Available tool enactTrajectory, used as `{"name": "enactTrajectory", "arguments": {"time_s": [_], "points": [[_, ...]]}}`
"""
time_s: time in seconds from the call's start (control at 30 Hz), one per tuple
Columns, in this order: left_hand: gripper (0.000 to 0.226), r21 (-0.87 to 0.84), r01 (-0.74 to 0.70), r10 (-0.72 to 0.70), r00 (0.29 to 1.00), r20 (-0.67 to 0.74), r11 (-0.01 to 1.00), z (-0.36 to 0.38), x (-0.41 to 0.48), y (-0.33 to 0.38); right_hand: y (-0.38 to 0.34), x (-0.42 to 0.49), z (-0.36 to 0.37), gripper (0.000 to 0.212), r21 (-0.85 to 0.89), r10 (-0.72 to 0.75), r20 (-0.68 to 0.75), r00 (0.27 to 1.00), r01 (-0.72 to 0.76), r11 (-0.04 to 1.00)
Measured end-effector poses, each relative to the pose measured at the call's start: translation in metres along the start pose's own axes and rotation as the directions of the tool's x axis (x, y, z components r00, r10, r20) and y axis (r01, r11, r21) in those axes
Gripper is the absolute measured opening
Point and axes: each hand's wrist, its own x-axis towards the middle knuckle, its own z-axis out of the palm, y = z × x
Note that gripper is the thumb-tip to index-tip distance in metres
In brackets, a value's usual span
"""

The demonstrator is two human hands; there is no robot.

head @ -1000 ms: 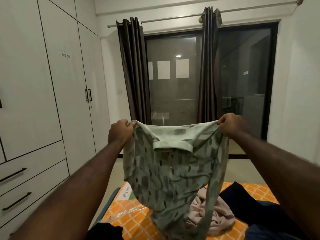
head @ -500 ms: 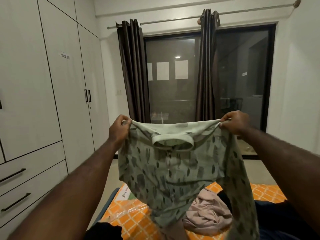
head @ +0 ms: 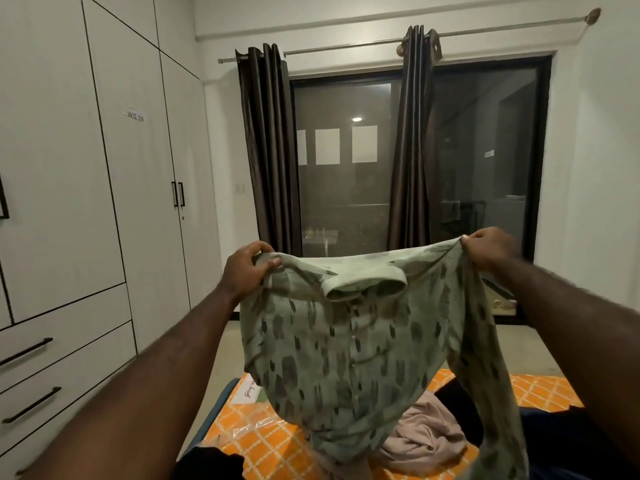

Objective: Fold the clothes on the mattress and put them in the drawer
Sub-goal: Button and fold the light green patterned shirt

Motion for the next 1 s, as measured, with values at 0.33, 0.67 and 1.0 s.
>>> {"name": "enactTrajectory", "arguments": {"time_s": [0.33,0.67,1.0], "points": [[0.057,0.282,-0.275,0.198,0.941,0.273,0.919,0.0,0.003,-0.013,-0.006,-0.002,0.0,0.035,0.019,0.076,-0.079,0.994,-0.075,0.997],[0.023,0.139,-0.202,0.186,0.975,0.12,0.969,-0.007,0.008,-0.01,-0.003,-0.01,-0.012,0.022,0.038,-0.029,-0.065,0.998,0.031,0.999],[0.017,0.327,0.042,0.044,0.967,-0.249,0.944,-0.012,0.018,0.009,-0.006,-0.02,-0.018,0.051,0.101,-0.216,0.225,0.95,0.198,0.975]]}}
